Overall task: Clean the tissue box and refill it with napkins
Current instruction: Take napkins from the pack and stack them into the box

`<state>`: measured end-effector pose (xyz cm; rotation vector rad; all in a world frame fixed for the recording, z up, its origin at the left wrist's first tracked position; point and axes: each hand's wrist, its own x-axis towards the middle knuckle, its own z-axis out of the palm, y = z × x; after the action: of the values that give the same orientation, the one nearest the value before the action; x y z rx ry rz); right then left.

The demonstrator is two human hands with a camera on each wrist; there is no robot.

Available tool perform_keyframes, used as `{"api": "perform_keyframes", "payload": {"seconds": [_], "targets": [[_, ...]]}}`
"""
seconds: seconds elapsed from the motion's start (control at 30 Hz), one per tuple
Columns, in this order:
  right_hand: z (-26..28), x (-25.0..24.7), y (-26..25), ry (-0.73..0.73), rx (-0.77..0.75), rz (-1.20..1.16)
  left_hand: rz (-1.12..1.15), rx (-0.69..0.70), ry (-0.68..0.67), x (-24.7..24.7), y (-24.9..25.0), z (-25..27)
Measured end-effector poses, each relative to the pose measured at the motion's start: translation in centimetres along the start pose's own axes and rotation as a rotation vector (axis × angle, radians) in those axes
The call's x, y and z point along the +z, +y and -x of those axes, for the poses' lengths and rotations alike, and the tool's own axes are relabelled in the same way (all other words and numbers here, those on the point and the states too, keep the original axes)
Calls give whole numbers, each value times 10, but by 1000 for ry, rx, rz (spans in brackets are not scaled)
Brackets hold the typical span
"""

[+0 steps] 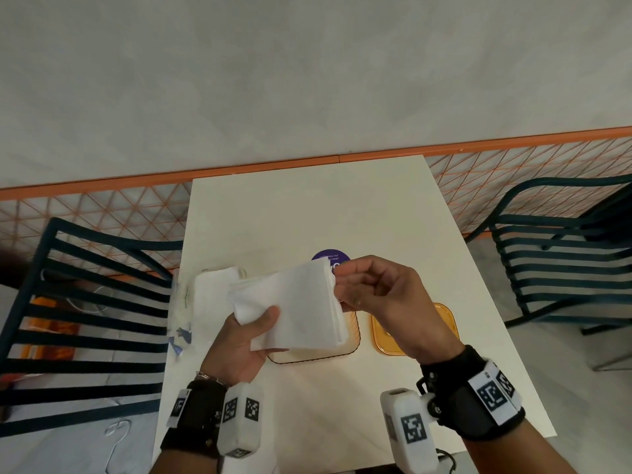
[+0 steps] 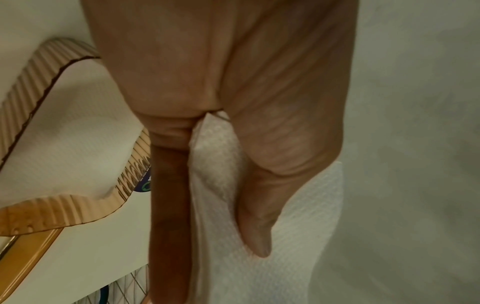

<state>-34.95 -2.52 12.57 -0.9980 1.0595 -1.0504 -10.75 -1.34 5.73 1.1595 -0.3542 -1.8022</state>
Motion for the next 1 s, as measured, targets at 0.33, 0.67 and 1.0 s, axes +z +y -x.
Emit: {"api": "perform_keyframes", "payload": {"seconds": [0.33,0.67,1.0], "targets": [[14,14,-20,99,-166,320,27,-25,-2,6,0,3],[15,21,-22,150,-339,608,21,25,-43,13,0,8],[12,24,-25,205,-474,824,-3,63,-33,14,1,8]]}}
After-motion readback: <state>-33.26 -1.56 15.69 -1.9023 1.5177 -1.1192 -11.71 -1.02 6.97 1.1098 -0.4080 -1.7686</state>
